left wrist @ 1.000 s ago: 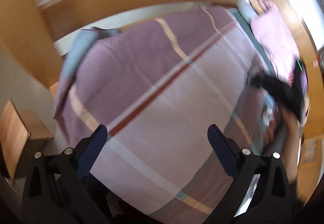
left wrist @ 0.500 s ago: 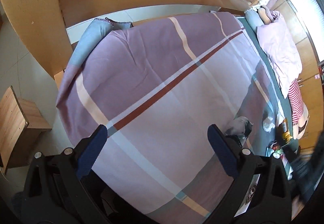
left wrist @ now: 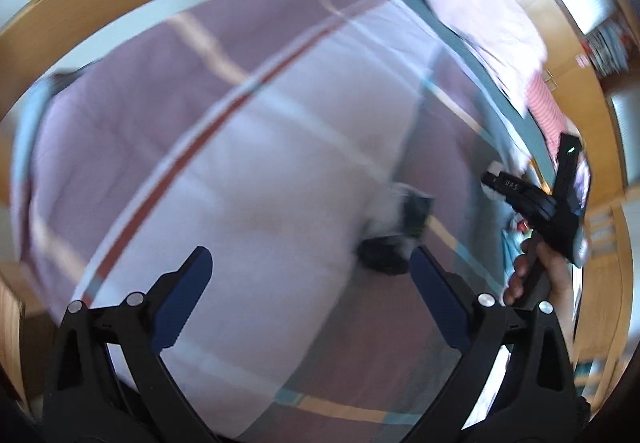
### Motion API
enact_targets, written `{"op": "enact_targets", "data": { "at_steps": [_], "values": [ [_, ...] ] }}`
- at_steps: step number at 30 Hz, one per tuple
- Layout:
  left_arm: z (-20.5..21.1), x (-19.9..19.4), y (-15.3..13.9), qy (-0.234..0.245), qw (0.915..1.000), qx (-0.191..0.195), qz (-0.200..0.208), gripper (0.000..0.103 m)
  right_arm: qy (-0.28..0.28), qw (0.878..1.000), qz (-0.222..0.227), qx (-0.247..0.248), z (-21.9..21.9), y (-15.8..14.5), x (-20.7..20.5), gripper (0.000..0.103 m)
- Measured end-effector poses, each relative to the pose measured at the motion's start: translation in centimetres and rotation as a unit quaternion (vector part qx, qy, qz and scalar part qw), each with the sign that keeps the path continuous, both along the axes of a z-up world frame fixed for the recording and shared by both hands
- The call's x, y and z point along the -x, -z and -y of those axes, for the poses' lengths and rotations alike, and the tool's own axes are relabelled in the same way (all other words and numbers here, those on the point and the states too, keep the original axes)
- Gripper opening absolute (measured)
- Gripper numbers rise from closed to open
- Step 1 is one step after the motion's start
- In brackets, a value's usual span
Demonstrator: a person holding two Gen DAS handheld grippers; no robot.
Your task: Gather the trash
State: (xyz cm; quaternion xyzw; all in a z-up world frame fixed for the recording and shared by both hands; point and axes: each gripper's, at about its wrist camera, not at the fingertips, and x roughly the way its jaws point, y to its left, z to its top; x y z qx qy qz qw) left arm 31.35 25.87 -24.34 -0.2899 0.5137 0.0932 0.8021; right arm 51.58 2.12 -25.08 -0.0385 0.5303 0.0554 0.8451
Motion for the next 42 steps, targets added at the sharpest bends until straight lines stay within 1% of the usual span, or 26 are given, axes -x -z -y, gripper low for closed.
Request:
{"op": "enact_targets", "data": {
  "at_steps": [2, 3, 4, 5, 6, 7, 8, 9, 10, 12, 14, 16, 17, 19, 20, 21, 22, 25, 26, 28, 31, 33, 37, 42],
  "values": [
    [2.0, -2.6, 0.4, 0.066, 0.9978, -0.003, -0.003, 0.098, -0.013, 1.0, 0.008, -0.016, 0.9, -2.4, 2.1, 0.031],
    [2.9, -3.4, 0.6, 0.09, 0.9959, -0.008, -0.003, 0.098, -0.021, 0.999, 0.01, -0.022, 1.4, -3.6, 3.4, 0.031],
    [4.0, -4.3, 0.9, 0.114, 0.9933, -0.018, -0.003, 0.098, -0.027, 0.999, 0.013, -0.027, 1.9, -4.7, 4.5, 0.031],
    [5.4, -5.3, 1.6, 0.144, 0.9887, -0.042, -0.007, 0.098, -0.034, 0.999, 0.016, -0.033, 2.6, -5.9, 5.7, 0.031],
    [6.2, -5.8, 2.0, 0.156, 0.9859, -0.059, -0.012, 0.098, -0.043, 0.998, 0.02, -0.041, 3.4, -7.4, 7.8, 0.031],
    [7.2, -6.5, 2.7, 0.169, 0.9816, -0.086, -0.021, 0.093, -0.05, 0.997, 0.022, -0.046, 4.0, -8.4, 9.3, 0.031],
    [7.7, -6.7, 3.0, 0.175, 0.9794, -0.099, -0.025, 0.079, -0.057, 0.997, 0.026, -0.05, 4.7, -9.5, 11.2, 0.031],
    [8.2, -7.0, 3.4, 0.183, 0.977, -0.105, -0.028, 0.066, -0.062, 0.996, 0.032, -0.05, 5.5, -10.5, 13.4, 0.031],
    [8.6, -7.1, 3.9, 0.191, 0.9758, -0.102, -0.035, 0.05, -0.064, 0.996, 0.038, -0.049, 6.2, -11.3, 15.0, 0.031],
    [9.0, -6.8, 4.0, 0.189, 0.9764, -0.101, -0.03, 0.049, -0.056, 0.996, 0.056, -0.046, 8.2, -12.9, 19.1, 0.031],
    [9.7, -6.1, 3.4, 0.186, 0.9749, -0.122, -0.018, 0.046, -0.04, 0.995, 0.068, -0.053, 10.2, -13.8, 22.0, 0.031],
    [10.6, -4.3, 1.6, 0.184, 0.9724, -0.144, 0.008, 0.046, -0.015, 0.994, 0.085, -0.064, 12.6, -15.0, 25.3, 0.031],
    [11.1, -3.0, 0.0, 0.186, 0.97, -0.154, 0.031, 0.046, -0.004, 0.993, 0.095, -0.066, 13.5, -15.4, 26.6, 0.031],
    [12.4, -0.1, -3.1, 0.191, 0.9636, -0.172, 0.073, 0.046, 0.018, 0.991, 0.116, -0.07, 15.3, -16.2, 29.9, 0.031],
    [13.4, 2.3, -5.2, 0.19, 0.9587, -0.186, 0.101, 0.046, 0.026, 0.989, 0.123, -0.074, 16.1, -16.5, 31.1, 0.031],
    [14.0, 3.7, -6.4, 0.188, 0.9562, -0.192, 0.116, 0.046, 0.038, 0.988, 0.132, -0.077, 16.8, -16.8, 32.7, 0.031],
    [14.9, 6.1, -8.2, 0.187, 0.9523, -0.198, 0.138, 0.046, 0.045, 0.986, 0.138, -0.078, 17.4, -17.0, 33.7, 0.031],
    [17.0, 11.1, -11.6, 0.185, 0.9436, -0.207, 0.18, 0.047, 0.057, 0.983, 0.159, -0.072, 18.1, -17.6, 36.7, 0.031],
    [17.7, 13.0, -12.8, 0.186, 0.9396, -0.211, 0.195, 0.047, 0.055, 0.981, 0.172, -0.072, 18.2, -18.3, 38.5, 0.031],
    [19.4, 16.1, -14.8, 0.188, 0.9306, -0.227, 0.217, 0.047, 0.052, 0.978, 0.188, -0.074, 18.3, -18.9, 40.5, 0.031],
    [21.5, 19.5, -17.0, 0.189, 0.9196, -0.244, 0.244, 0.047, 0.048, 0.974, 0.211, -0.069, 18.5, -20.0, 43.4, 0.031],
    [22.2, 21.6, -17.9, 0.187, 0.9153, -0.248, 0.257, 0.047, 0.047, 0.971, 0.227, -0.058, 18.8, -20.8, 45.2, 0.031],
    [23.4, 25.0, -19.5, 0.19, 0.9089, -0.248, 0.276, 0.047, 0.047, 0.966, 0.249, -0.054, 19.3, -21.7, 47.7, 0.031],
    [24.6, 27.8, -20.4, 0.196, 0.9049, -0.245, 0.287, 0.048, 0.047, 0.962, 0.262, -0.065, 20.0, -22.4, 49.6, 0.031]
  ]
}}
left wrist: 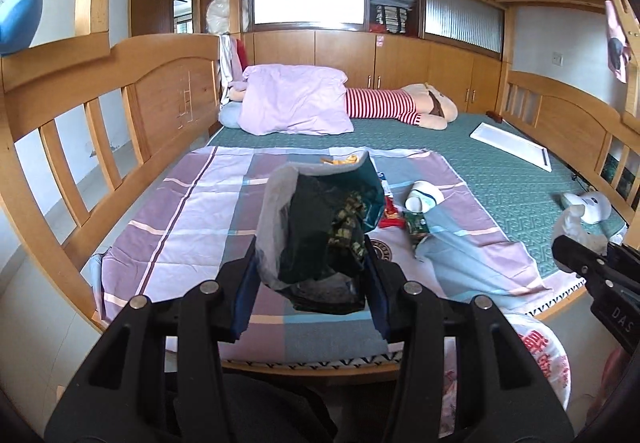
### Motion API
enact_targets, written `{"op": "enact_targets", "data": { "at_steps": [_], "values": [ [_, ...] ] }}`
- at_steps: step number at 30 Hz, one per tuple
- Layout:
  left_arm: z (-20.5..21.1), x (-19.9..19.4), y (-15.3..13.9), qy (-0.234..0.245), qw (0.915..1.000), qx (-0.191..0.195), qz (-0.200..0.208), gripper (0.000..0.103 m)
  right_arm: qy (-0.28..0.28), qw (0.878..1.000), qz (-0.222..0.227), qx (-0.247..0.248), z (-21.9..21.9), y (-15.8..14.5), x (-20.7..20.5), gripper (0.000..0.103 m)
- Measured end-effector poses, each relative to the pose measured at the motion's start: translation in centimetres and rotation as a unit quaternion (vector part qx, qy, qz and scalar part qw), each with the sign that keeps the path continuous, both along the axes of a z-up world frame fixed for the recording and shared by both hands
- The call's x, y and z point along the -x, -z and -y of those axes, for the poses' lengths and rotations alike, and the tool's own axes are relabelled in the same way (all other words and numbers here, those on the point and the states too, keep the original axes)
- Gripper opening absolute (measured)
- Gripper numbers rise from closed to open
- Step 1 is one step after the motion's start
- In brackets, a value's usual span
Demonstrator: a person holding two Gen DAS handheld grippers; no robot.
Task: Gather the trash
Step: 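Drop the tissue into the bin with the right gripper while the left brings the black bag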
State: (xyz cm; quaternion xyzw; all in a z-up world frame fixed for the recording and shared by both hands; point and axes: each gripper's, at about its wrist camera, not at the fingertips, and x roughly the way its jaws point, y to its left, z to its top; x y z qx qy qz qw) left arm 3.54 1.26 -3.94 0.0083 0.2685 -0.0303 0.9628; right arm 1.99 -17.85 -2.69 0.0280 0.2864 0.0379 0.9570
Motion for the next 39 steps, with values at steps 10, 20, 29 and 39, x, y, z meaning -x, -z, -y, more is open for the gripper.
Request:
{"op": "enact_targets", "data": {
  "at_steps": [10, 20, 29, 39],
  "values": [
    [2.3, 1.9, 0.3, 0.027, 0.9996, -0.001, -0.001, 0.048, 0.012, 1.0, 0.002, -0.005, 1.1, 0.1, 1.9, 0.031],
    [3.1, 1.8, 0.9, 0.047, 0.9988, 0.005, -0.013, 0.048, 0.012, 0.998, -0.063, -0.002, 1.6, 3.2, 1.5, 0.031],
    [4.4, 0.7, 3.1, 0.092, 0.993, 0.034, -0.066, 0.048, 0.042, 0.97, -0.232, -0.061, 5.5, 11.1, 2.1, 0.069],
    [10.7, -1.1, 10.3, 0.303, 0.9094, 0.095, -0.268, 0.076, 0.205, 0.961, -0.111, -0.149, 14.8, 5.5, 5.0, 0.075]
  ]
}}
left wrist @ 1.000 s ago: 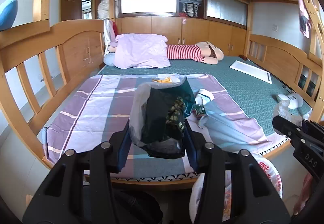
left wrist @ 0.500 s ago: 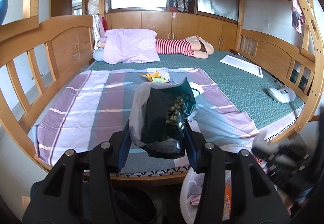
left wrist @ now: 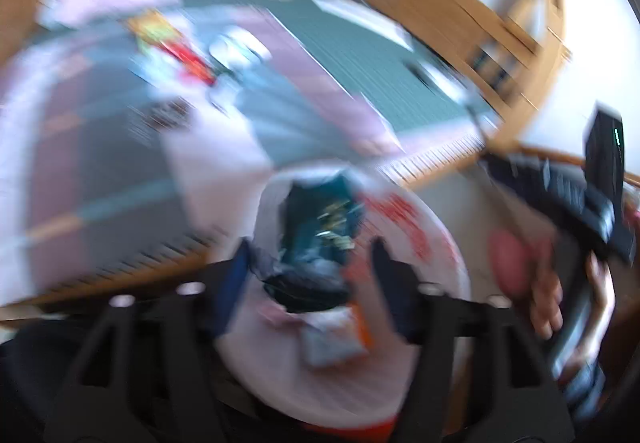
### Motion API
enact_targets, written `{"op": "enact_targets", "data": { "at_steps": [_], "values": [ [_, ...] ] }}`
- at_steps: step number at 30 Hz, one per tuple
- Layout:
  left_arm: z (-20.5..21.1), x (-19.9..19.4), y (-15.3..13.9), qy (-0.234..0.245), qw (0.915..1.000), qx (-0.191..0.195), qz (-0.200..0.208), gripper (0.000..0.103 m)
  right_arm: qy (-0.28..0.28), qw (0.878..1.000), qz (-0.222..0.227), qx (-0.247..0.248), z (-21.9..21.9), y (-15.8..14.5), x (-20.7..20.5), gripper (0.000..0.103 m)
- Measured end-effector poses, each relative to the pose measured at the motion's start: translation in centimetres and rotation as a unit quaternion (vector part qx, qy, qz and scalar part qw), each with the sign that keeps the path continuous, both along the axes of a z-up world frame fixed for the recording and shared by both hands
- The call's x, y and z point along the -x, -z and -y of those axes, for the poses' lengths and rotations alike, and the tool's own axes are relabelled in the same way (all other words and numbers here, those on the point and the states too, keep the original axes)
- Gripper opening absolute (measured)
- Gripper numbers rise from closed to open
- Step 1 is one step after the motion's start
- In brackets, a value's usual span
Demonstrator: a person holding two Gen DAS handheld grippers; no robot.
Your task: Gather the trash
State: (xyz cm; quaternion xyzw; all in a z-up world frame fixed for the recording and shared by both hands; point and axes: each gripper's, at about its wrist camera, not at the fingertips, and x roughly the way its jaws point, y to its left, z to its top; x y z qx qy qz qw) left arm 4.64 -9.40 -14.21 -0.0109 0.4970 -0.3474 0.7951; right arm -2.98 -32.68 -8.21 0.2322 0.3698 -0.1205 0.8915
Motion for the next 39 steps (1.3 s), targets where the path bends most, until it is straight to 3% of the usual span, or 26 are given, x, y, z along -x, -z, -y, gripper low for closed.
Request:
{"op": "enact_targets", "data": {
  "at_steps": [1, 4, 8, 10, 13, 18, 22, 23, 24, 25, 26, 28, 29, 32, 39],
  "values": [
    [0.5, 0.0, 0.6, 0.012, 0.9998, 0.003, -0.016, 0.085, 0.003, 1.0, 0.0, 0.001, 0.2, 0.0, 0.0, 0.076],
    [0.4, -0.7, 1.3, 0.004, 0.9998, -0.003, -0.021, 0.088, -0.001, 1.0, -0.003, -0.008, 0.6, 0.4, -0.9, 0.076],
    [-4.0, -3.6, 0.6, -0.093, 0.9957, 0.001, 0.003, 0.09, -0.035, 0.999, -0.005, -0.02, -0.9, 0.6, -4.4, 0.076],
    [-7.1, -5.6, 0.9, -0.163, 0.9865, -0.014, 0.001, 0.09, -0.077, 0.997, -0.003, -0.023, -2.5, 0.5, -7.5, 0.076],
    [-11.1, -9.6, 1.9, -0.258, 0.9653, -0.041, -0.007, 0.09, -0.11, 0.994, -0.019, 0.0, -5.0, 1.3, -14.1, 0.076],
    [-15.0, -13.7, 4.3, -0.338, 0.9398, -0.054, 0.003, 0.09, -0.154, 0.985, -0.07, -0.006, -8.6, 5.2, -25.7, 0.076],
    [-17.4, -13.9, 7.4, -0.353, 0.9338, -0.042, 0.042, 0.09, -0.142, 0.978, -0.149, -0.021, -9.6, 10.7, -32.9, 0.075],
    [-17.9, -14.2, 8.5, -0.371, 0.9262, -0.068, 0.01, 0.09, -0.131, 0.976, -0.173, -0.034, -9.5, 12.5, -34.4, 0.07],
    [-18.0, -14.7, 8.6, -0.37, 0.9276, -0.054, -0.005, 0.09, -0.124, 0.974, -0.186, -0.039, -9.5, 13.4, -35.0, 0.066],
    [-18.6, -14.6, 8.5, -0.364, 0.9313, -0.021, -0.003, 0.091, -0.123, 0.972, -0.194, -0.046, -9.7, 14.3, -35.6, 0.057],
    [-19.0, -14.6, 8.5, -0.373, 0.9275, -0.02, -0.002, 0.091, -0.129, 0.971, -0.196, -0.054, -10.1, 14.9, -36.0, 0.039],
    [-19.5, -14.6, 8.7, -0.381, 0.9243, -0.023, -0.003, 0.091, -0.149, 0.968, -0.193, -0.059, -11.3, 14.9, -35.8, 0.021],
    [-19.8, -14.8, 8.9, -0.383, 0.9237, -0.015, -0.012, 0.091, -0.17, 0.965, -0.187, -0.064, -12.6, 14.6, -35.3, 0.017],
    [-20.4, -14.6, 9.0, -0.408, 0.9125, -0.012, -0.018, 0.091, -0.235, 0.951, -0.179, -0.092, -15.8, 13.8, -33.9, 0.017],
    [-22.7, -13.7, 8.8, -0.476, 0.8793, 0.018, -0.017, 0.091, -0.378, 0.882, -0.204, -0.195, -23.1, 14.6, -31.8, 0.018]
  ]
}}
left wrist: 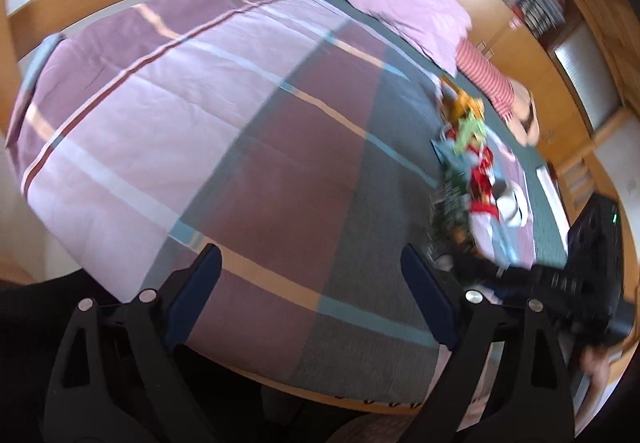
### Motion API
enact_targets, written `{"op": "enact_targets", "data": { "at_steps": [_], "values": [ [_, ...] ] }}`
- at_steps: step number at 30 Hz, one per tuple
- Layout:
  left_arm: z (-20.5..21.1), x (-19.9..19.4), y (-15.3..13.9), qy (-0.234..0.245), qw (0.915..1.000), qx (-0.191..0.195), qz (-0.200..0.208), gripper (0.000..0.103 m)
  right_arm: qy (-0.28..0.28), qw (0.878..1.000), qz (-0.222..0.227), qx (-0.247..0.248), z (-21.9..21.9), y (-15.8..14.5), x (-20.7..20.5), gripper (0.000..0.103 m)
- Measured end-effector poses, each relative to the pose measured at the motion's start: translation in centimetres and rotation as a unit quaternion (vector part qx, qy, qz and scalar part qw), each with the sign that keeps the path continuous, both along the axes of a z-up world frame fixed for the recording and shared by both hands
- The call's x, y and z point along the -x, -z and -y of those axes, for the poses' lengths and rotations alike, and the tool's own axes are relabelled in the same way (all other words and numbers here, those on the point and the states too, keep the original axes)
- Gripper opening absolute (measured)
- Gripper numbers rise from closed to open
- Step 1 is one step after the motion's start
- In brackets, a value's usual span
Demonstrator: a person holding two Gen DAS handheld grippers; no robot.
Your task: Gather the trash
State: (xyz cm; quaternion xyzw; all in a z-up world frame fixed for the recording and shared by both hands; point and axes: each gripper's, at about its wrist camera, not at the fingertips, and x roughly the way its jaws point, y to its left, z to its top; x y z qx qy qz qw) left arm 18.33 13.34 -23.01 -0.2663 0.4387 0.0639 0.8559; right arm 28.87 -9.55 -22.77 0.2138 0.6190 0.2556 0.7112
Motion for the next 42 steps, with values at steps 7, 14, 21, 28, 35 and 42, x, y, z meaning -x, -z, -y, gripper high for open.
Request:
{"op": "enact_targets", "data": {
  "at_steps": [7, 14, 21, 28, 35, 42],
  "values": [
    [-1.9, 0.1, 1.3, -0.036, 0.998, 0.047, -0.022, 0.091, 0.039, 0.995, 0.084, 0.048, 3.5, -2.9, -3.1, 0.07],
    [0.2, -1.2, 1.7, 0.012, 0.9991, 0.019, -0.037, 0.092, 0.132, 0.94, 0.148, 0.278, 7.4, -0.4, -11.8, 0.07],
    [-0.2, -1.6, 2.6, -0.001, 0.9982, 0.026, -0.054, 0.092, 0.106, 0.944, 0.123, 0.288, 5.9, 3.5, -12.2, 0.047],
    [-0.5, -1.4, 2.6, -0.022, 0.9977, 0.035, -0.054, 0.092, 0.019, 0.96, 0.094, 0.263, 2.3, 2.3, -6.4, 0.045],
    [-0.3, -1.4, 2.9, -0.017, 0.9973, 0.035, -0.063, 0.092, -0.077, 0.979, 0.048, 0.181, -1.6, 1.9, 0.2, 0.043],
    [0.5, -2.4, 2.7, -0.009, 0.9974, 0.019, -0.069, 0.092, -0.007, 0.983, 0.066, 0.169, 3.6, -0.9, 1.3, 0.042]
  ]
}}
